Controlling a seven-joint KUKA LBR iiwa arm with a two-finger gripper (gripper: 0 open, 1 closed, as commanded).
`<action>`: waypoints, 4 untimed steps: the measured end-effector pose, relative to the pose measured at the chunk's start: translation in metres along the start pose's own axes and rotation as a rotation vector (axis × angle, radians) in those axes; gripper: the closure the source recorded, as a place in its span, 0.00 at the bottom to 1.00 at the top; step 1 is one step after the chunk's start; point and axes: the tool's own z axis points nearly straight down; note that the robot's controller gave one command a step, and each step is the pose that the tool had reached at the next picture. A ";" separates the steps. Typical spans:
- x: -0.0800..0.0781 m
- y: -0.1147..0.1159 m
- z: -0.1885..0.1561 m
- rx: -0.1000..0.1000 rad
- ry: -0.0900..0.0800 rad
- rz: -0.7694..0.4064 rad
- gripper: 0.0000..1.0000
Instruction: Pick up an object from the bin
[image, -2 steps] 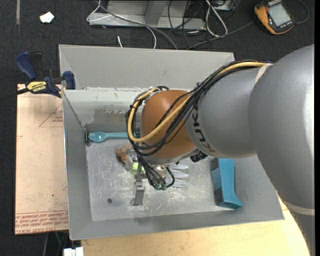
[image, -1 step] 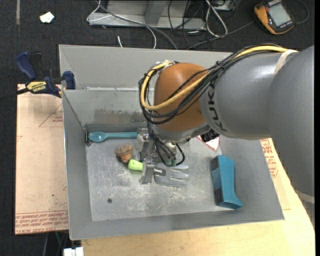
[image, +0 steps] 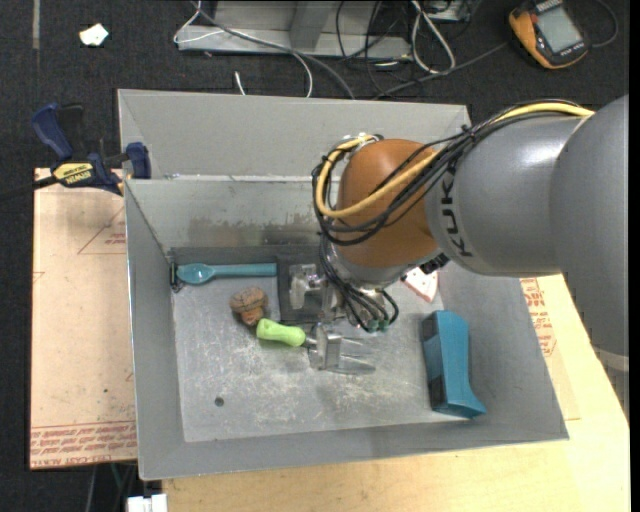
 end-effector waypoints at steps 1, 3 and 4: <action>-0.002 -0.015 0.010 0.001 -0.001 0.039 0.00; -0.005 -0.013 0.050 -0.003 -0.007 -0.005 1.00; -0.005 -0.013 0.050 -0.003 -0.007 -0.005 1.00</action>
Offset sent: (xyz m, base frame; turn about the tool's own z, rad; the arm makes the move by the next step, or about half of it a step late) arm 0.0081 -0.0136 -0.0500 -0.1297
